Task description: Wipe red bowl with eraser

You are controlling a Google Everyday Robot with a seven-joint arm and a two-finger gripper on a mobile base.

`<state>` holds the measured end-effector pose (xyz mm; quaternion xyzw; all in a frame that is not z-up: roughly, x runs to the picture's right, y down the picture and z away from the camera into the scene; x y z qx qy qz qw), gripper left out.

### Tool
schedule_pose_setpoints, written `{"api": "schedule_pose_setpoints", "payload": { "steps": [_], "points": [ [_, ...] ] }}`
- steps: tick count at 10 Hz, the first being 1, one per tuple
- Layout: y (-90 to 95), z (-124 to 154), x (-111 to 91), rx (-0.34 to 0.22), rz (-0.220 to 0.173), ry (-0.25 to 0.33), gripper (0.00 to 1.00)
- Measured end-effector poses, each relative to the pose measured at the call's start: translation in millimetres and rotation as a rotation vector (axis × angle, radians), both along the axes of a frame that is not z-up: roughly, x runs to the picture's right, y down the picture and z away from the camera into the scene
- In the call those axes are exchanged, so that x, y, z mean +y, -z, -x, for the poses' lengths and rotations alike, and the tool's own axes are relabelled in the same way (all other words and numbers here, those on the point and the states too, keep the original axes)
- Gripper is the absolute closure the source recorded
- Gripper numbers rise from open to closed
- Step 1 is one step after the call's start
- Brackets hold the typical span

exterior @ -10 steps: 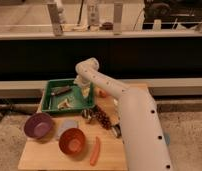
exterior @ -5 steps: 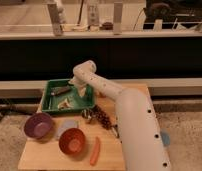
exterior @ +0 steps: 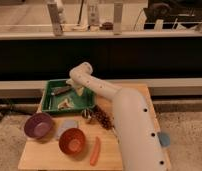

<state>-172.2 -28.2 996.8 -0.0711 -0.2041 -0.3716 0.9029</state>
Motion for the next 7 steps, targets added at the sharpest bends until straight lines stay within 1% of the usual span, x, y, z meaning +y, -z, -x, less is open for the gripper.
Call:
{"api": "schedule_pose_setpoints", "payload": {
  "steps": [1,2,4,7],
  "points": [
    [-0.7,2.0,-2.7,0.000,-0.010,0.004,0.44],
    [-1.0,4.0,-5.0,0.000,-0.018,0.007,0.50],
    [0.5,13.8,-10.6,-0.007,-0.030,0.021,0.50],
    [-5.3,19.8,-10.0,-0.022,-0.017,0.025,0.50]
  ]
}}
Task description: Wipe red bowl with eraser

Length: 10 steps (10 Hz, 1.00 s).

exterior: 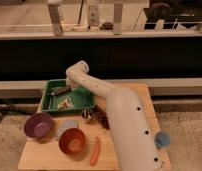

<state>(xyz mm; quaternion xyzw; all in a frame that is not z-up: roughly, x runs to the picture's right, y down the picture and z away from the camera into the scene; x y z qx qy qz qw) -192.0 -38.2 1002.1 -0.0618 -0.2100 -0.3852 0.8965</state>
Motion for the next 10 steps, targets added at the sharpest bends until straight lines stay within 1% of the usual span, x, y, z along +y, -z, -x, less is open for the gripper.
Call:
{"api": "schedule_pose_setpoints", "payload": {
  "steps": [3,5,10],
  "points": [
    [-8.3,8.7,4.4,-0.020,0.015,0.008,0.50],
    [-14.6,11.7,8.5,-0.027,0.023,0.010,0.44],
    [-26.9,12.1,13.1,-0.038,0.040,0.001,0.44]
  ]
}}
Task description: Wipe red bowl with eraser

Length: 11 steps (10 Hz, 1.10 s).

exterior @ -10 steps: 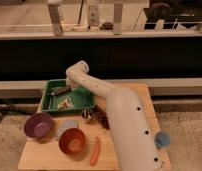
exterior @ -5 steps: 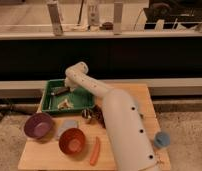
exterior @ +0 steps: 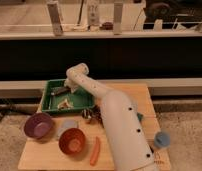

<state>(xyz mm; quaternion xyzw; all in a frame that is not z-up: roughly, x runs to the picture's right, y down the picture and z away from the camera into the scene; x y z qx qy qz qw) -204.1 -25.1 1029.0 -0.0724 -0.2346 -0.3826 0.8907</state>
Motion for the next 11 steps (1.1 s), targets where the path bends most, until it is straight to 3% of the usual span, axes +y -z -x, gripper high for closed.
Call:
{"api": "schedule_pose_setpoints", "payload": {
  "steps": [5,11],
  "points": [
    [-5.2,3.9,2.1,-0.007,0.009,-0.004,0.45],
    [-1.8,6.0,5.1,-0.018,0.009,-0.021,1.00]
  ]
}}
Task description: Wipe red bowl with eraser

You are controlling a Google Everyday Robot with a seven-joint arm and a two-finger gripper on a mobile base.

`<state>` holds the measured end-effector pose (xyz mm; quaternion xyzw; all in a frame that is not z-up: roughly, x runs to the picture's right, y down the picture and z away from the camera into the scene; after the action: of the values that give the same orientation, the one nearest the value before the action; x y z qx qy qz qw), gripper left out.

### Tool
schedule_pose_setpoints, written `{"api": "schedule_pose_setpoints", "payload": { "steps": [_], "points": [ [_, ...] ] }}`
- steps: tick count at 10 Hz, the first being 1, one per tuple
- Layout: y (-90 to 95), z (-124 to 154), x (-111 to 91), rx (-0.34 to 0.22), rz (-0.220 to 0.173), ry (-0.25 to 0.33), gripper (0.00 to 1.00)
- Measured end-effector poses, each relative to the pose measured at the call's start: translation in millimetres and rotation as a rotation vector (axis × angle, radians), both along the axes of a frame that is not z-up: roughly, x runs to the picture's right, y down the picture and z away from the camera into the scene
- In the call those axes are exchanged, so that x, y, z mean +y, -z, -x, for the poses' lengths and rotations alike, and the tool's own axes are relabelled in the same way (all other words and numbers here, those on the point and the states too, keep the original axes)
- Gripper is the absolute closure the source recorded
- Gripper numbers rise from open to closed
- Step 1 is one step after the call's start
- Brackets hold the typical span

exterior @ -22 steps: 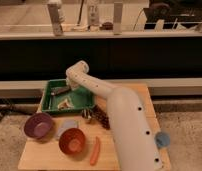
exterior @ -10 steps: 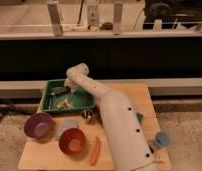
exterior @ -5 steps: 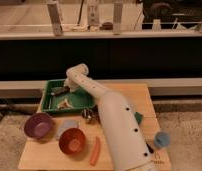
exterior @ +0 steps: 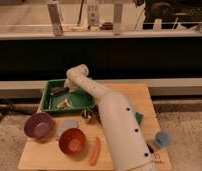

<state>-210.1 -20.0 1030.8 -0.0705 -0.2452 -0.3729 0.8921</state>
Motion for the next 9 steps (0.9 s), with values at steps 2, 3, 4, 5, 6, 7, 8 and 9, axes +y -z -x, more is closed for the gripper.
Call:
{"api": "schedule_pose_setpoints", "payload": {
  "steps": [2,3,4,5,6,7,8,9],
  "points": [
    [10.0,0.6,-2.4,-0.009,-0.013,-0.011,1.00],
    [24.7,1.7,-6.9,-0.026,-0.029,-0.022,1.00],
    [33.6,-0.7,-10.9,-0.035,-0.041,-0.027,1.00],
    [41.2,-3.8,-13.0,-0.045,-0.052,-0.033,1.00],
    [51.2,-8.6,-15.4,-0.056,-0.064,-0.042,1.00],
    [55.7,-11.9,-15.5,-0.064,-0.072,-0.049,1.00],
    [60.0,-14.3,-14.4,-0.071,-0.077,-0.054,1.00],
    [64.0,-19.3,-15.6,-0.073,-0.086,-0.062,1.00]
  ]
}}
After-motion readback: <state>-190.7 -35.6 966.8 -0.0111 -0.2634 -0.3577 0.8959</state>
